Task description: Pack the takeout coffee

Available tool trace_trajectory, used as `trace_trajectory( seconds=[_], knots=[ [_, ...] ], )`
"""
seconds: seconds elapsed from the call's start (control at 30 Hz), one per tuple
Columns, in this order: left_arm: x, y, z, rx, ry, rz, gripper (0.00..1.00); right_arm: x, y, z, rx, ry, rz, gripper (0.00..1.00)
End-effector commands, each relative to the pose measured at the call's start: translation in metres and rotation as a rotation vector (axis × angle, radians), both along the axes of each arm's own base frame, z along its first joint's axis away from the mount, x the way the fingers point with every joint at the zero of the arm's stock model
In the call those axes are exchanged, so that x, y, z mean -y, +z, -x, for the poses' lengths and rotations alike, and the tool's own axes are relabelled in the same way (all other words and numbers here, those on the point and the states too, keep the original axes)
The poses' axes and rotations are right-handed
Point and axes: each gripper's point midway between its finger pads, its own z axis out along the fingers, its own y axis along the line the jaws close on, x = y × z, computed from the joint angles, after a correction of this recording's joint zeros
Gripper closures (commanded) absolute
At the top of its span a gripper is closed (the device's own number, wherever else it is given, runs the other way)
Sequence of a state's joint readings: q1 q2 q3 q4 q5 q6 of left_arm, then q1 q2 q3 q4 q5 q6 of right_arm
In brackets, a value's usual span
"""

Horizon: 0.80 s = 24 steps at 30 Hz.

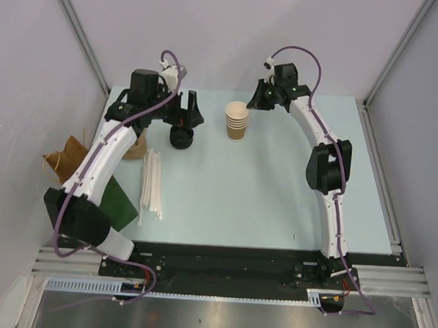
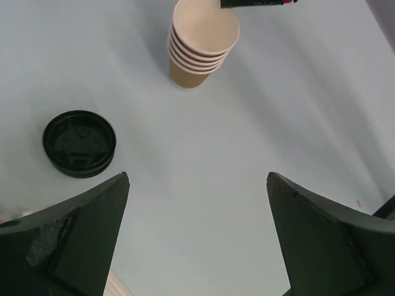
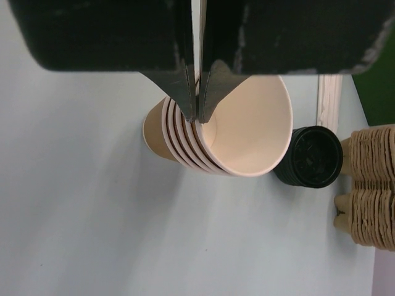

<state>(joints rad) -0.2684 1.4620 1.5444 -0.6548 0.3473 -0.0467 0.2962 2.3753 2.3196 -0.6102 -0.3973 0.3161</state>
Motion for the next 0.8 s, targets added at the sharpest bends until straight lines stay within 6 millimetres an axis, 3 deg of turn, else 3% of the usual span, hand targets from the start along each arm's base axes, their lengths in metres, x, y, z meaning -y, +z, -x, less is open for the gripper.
trace_trajectory(
  seconds=[0.0, 0.2, 0.3, 0.57, 0.77],
  knots=[
    [0.041, 0.014, -0.029, -0.059, -0.018, 0.217, 0.04, -0.013, 0.066, 0.013, 0.110, 0.045, -0.080, 1.00],
    [0.069, -0.015, -0.068, -0.199, 0.013, 0.352, 0.10, -0.013, 0.072, 0.019, 0.111, 0.052, -0.093, 1.00],
    [0.082, -0.021, -0.077, -0.247, -0.001, 0.418, 0.12, -0.015, 0.071, 0.021, 0.102, 0.061, -0.103, 1.00],
    [0.103, -0.040, -0.088, -0.343, -0.050, 0.523, 0.14, -0.018, 0.071, 0.026, 0.093, 0.071, -0.114, 1.00],
    [0.114, -0.038, -0.094, -0.348, -0.071, 0.572, 0.18, -0.022, 0.066, 0.029, 0.082, 0.079, -0.113, 1.00]
  ],
)
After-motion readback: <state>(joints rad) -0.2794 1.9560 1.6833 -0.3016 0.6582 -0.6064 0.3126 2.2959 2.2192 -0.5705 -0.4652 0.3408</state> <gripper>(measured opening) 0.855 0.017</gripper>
